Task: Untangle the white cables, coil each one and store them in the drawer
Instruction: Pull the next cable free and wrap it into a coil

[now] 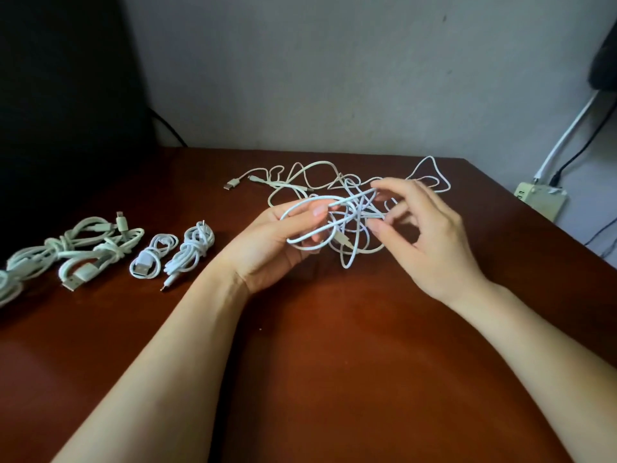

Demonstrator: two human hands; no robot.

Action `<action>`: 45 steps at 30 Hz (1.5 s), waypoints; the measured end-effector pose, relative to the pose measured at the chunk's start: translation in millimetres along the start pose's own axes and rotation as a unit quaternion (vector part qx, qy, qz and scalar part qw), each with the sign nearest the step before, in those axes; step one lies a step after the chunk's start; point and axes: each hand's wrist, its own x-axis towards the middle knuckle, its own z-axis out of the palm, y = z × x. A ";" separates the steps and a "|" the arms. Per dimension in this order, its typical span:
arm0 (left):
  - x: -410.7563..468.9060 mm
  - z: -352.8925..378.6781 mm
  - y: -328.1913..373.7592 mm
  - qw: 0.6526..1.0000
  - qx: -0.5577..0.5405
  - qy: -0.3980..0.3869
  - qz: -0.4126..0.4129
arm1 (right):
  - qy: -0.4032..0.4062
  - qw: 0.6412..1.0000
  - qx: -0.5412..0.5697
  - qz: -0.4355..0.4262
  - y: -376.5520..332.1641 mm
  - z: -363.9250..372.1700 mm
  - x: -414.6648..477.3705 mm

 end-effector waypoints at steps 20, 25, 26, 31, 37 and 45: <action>-8.9 -7.3 -3.5 0.968 -0.099 -0.230 0.028 | 0.053 0.983 -0.151 0.095 20.2 -0.5 2.7; 0.2 -12.8 -9.8 0.941 -0.197 -0.264 0.079 | 0.032 0.969 -0.198 0.146 36.6 -6.8 3.4; 2.8 -15.3 -10.4 0.939 -0.219 -0.254 0.078 | 0.037 0.969 -0.194 0.149 39.9 -8.1 3.7; 2.3 -19.7 -5.8 0.935 -0.277 -0.199 0.099 | 0.046 0.980 -0.146 0.123 36.5 -9.6 5.4; 3.4 -14.1 6.4 0.911 -0.377 0.068 0.149 | 0.045 0.988 -0.137 0.058 21.3 -3.4 4.8; 15.9 0.3 -0.7 0.948 -0.162 0.238 0.134 | 0.024 0.983 -0.181 0.003 16.6 1.0 2.3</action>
